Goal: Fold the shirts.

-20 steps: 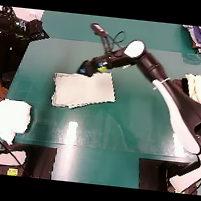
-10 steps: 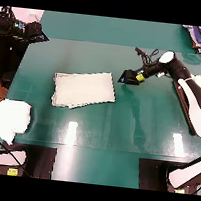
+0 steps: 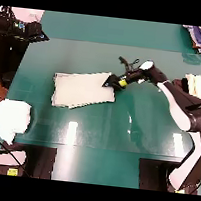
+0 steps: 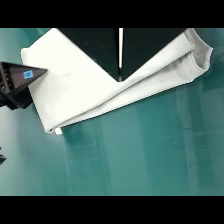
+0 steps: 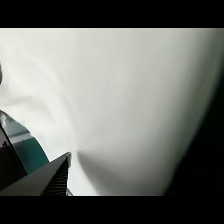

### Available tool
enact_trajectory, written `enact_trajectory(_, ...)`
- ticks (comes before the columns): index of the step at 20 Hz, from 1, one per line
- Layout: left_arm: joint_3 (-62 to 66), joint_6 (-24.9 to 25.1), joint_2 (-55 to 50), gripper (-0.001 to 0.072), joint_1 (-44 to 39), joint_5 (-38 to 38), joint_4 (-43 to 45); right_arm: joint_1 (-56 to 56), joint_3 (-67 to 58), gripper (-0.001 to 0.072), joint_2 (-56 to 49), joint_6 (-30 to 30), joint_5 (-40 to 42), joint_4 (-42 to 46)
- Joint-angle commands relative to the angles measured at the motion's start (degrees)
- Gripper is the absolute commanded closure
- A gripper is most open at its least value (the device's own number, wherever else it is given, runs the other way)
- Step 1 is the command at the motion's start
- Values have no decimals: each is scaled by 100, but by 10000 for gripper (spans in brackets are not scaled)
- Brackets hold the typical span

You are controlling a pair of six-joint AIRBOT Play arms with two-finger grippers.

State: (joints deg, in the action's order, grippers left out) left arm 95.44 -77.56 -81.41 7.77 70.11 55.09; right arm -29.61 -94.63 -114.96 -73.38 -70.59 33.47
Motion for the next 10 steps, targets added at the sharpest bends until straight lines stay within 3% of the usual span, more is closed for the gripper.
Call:
enact_trajectory(1,-2,2,-2,679,0,74,2,-439,-372,304,-221,0,111,-87)
enact_trajectory(4,-2,0,0,680,0,258,-2,-457,-632,694,-221,271,205,-68)
enact_trajectory(10,-2,9,0,680,-662,699,52,501,-798,695,525,260,354,428)
